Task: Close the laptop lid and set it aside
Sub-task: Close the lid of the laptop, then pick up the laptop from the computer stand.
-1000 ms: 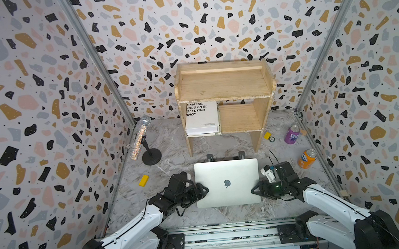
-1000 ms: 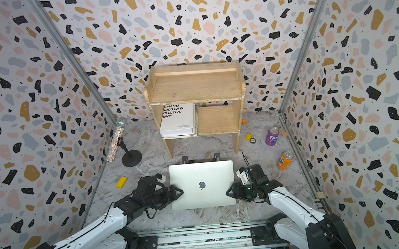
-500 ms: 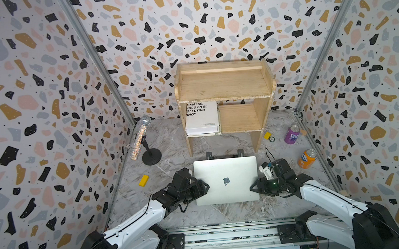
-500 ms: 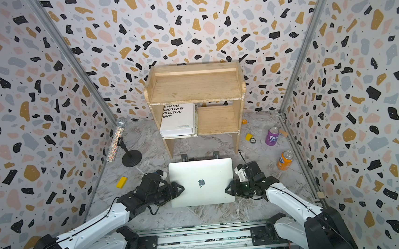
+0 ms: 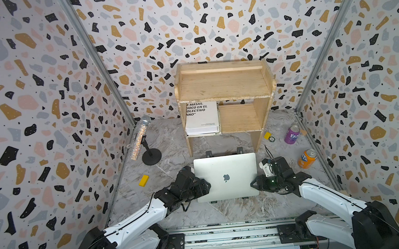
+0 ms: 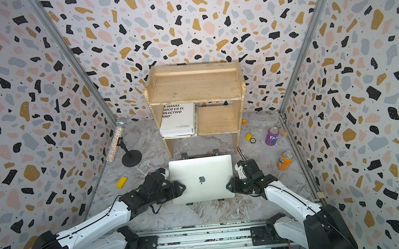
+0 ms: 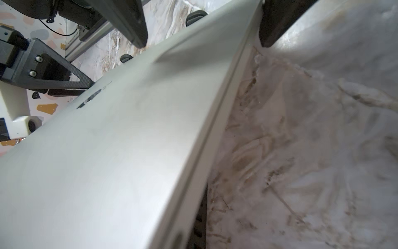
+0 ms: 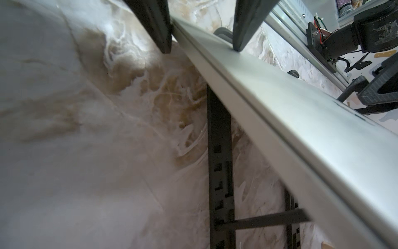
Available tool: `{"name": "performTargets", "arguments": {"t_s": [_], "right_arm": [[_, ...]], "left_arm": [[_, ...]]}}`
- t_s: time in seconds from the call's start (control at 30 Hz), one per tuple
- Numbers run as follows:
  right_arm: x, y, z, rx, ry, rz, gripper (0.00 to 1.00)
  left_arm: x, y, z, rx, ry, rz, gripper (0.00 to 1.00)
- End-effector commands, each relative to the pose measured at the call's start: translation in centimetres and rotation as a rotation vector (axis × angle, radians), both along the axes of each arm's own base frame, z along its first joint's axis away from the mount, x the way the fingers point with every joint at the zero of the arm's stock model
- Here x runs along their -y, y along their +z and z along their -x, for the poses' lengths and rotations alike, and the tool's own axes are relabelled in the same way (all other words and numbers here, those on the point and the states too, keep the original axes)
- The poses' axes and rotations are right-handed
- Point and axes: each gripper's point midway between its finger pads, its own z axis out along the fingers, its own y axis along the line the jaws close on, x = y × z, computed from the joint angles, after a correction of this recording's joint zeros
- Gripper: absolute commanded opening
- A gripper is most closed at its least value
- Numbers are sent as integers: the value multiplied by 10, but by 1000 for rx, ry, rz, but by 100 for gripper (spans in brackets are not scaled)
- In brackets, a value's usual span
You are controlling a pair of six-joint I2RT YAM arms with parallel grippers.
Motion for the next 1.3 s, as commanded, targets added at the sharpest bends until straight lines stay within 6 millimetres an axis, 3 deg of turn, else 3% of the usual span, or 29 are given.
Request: {"name": "performTargets", "arguments": {"t_s": [0.0, 0.2, 0.53, 0.87, 1.27], "right_arm": [[-16, 30, -25, 127, 2, -63, 45], [-10, 22, -22, 124, -10, -42, 48], [-5, 6, -17, 95, -26, -21, 66], [-2, -5, -9, 82, -39, -32, 67], [-1, -12, 0, 119, -18, -58, 68]], "left_arm": [[25, 46, -16, 142, -50, 113, 82], [16, 28, -15, 129, -26, 64, 80], [-7, 0, -6, 99, 24, -22, 83], [-28, -4, 1, 144, 71, -42, 85], [-25, -21, 5, 161, 44, -12, 86]]}}
